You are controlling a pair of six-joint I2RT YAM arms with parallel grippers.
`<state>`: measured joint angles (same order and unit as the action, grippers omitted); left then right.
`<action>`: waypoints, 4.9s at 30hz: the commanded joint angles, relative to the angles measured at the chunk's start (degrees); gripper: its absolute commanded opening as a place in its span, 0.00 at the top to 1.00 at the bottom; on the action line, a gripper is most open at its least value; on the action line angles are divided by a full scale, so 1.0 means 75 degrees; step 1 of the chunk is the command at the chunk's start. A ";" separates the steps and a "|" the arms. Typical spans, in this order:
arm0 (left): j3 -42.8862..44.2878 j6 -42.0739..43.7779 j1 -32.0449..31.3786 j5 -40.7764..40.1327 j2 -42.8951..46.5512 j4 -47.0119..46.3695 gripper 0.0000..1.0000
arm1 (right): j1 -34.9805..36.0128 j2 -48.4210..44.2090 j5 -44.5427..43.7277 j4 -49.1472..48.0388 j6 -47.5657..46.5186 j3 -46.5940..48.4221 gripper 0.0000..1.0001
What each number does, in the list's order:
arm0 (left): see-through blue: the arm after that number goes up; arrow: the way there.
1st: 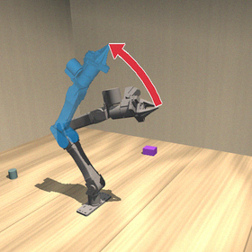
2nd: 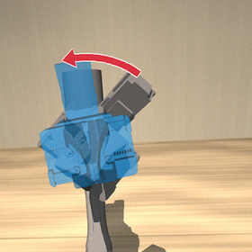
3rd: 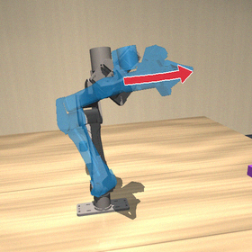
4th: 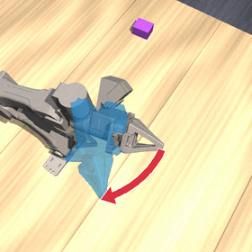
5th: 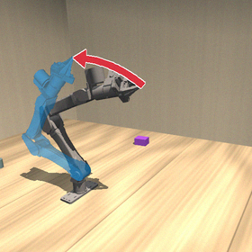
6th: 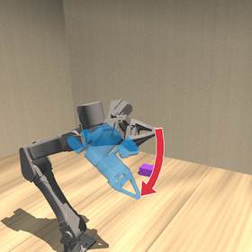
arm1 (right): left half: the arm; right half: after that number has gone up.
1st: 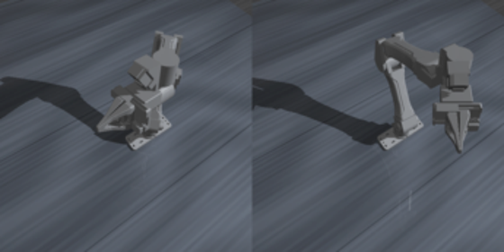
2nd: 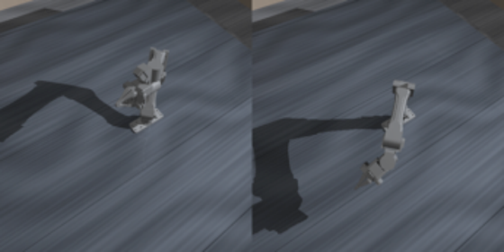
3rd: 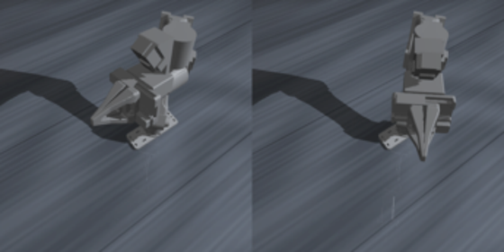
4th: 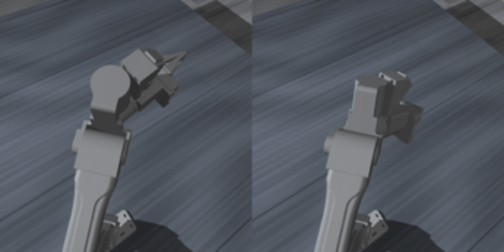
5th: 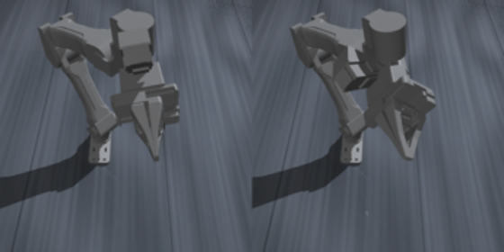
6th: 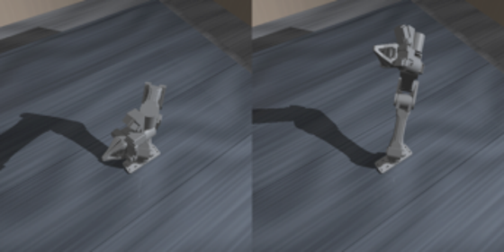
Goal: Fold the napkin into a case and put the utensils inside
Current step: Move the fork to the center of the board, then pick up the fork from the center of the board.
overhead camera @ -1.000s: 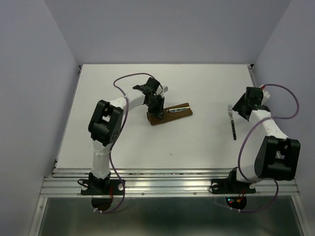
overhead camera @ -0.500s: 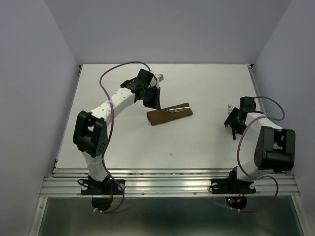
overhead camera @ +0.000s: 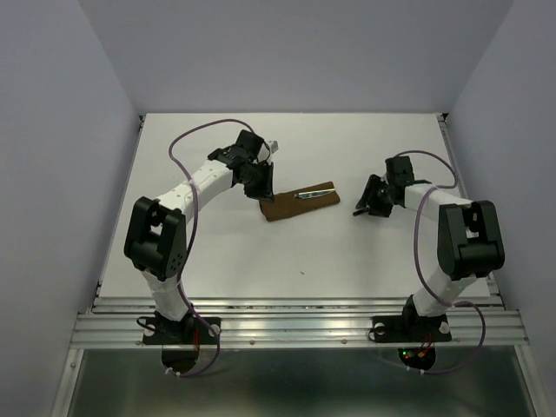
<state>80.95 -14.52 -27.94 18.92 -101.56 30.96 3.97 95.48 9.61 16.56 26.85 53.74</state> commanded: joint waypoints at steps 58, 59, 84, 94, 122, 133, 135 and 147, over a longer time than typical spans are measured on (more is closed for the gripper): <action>-0.1219 -0.0806 -0.0036 0.0361 -0.0732 -0.1316 0.86 | 0.0186 0.2315 -0.1351 0.0417 -0.7647 0.2819 0.40; -0.1230 -0.0817 -0.0024 0.0349 -0.0732 -0.1339 0.86 | 0.0256 0.2351 -0.1351 0.0417 -0.7635 0.2843 0.41; -0.0085 -0.0595 0.1148 -0.0260 -0.1516 -0.1105 0.87 | 0.0807 0.0619 -0.0964 0.2033 -0.5362 0.1893 0.99; 0.1335 -0.0747 0.1323 -0.0635 -0.2116 -0.0847 0.87 | 0.0888 -0.0755 -0.1141 0.0887 -0.5664 0.1483 0.48; -0.0316 -0.0782 0.1382 -0.0448 -0.0955 -0.1304 0.87 | 0.1030 0.1413 -0.0708 0.1156 -0.7260 0.2351 0.42; 0.0081 -0.0782 0.1476 -0.0425 -0.1236 -0.1175 0.87 | 0.0948 0.1976 -0.0436 0.1285 -0.7096 0.2234 0.96; 0.0269 -0.0747 0.1487 -0.0425 -0.1353 -0.1105 0.87 | 0.0948 0.1848 -0.0623 0.1215 -0.7072 0.2152 0.99; 0.0574 -0.0642 0.1511 -0.0097 -0.1904 -0.0976 0.87 | 0.1123 -0.0869 -0.0989 -0.1056 -0.7902 0.0842 0.99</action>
<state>82.91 -20.23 -16.78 16.80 -115.52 22.61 11.33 99.24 -0.25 19.92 -27.18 63.22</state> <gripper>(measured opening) 0.135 0.099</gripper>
